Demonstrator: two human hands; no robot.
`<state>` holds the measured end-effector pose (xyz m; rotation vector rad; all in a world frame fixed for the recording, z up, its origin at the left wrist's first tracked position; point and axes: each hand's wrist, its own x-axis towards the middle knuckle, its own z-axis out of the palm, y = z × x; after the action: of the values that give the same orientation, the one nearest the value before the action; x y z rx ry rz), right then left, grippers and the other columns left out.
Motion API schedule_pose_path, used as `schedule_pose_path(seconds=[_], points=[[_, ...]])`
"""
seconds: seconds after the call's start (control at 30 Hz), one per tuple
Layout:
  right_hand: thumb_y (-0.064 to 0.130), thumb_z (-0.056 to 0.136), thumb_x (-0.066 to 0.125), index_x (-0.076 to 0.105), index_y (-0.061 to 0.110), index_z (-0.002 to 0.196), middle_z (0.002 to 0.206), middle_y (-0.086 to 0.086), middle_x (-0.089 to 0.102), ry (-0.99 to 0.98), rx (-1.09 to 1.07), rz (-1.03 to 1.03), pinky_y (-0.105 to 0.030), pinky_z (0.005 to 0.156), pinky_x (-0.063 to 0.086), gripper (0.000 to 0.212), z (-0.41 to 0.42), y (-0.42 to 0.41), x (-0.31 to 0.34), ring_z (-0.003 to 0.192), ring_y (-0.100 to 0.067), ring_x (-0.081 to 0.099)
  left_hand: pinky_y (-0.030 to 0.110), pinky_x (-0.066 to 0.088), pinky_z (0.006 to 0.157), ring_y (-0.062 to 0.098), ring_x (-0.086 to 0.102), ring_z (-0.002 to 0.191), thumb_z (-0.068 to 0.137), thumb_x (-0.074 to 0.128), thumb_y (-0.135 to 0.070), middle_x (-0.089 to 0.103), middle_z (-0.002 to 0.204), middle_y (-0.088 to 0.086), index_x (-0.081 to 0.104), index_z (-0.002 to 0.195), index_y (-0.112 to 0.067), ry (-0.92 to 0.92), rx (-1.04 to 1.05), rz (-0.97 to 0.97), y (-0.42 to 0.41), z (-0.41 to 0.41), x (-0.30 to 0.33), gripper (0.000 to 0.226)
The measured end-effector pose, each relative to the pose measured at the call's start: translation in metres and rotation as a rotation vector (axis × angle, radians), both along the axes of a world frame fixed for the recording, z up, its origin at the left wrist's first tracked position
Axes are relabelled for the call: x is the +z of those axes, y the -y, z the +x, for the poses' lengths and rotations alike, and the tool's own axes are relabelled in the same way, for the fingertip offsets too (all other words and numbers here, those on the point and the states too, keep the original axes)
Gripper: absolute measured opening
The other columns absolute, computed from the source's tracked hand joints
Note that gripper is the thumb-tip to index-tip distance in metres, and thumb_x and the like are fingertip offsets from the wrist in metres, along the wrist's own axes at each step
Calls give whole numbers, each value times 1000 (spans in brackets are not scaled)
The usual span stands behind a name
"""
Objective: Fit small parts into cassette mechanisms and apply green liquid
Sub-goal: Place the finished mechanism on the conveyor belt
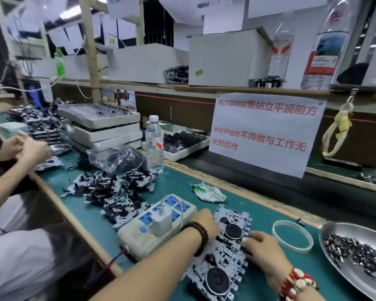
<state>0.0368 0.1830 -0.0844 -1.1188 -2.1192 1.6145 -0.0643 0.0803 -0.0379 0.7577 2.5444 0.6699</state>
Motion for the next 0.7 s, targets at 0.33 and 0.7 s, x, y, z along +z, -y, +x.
schedule_pose_path(seconds=[0.33, 0.7], points=[[-7, 87, 55, 58, 3, 106, 95, -16, 61, -317, -37, -66, -11, 56, 52, 22, 61, -30, 37, 81, -23, 60, 35, 48, 93, 28, 58, 99, 96, 43, -10, 52, 129, 16, 39, 139, -16, 96, -57, 348, -14, 35, 31, 43], [3, 85, 60, 59, 9, 106, 97, -11, 64, 171, -3, 243, -33, 86, 51, 22, 198, -25, 50, 84, -22, 61, 24, 48, 65, 18, 50, 70, 92, 50, -8, 45, 72, -1, 33, 139, -19, 384, -323, 421, -29, 141, -12, 51]])
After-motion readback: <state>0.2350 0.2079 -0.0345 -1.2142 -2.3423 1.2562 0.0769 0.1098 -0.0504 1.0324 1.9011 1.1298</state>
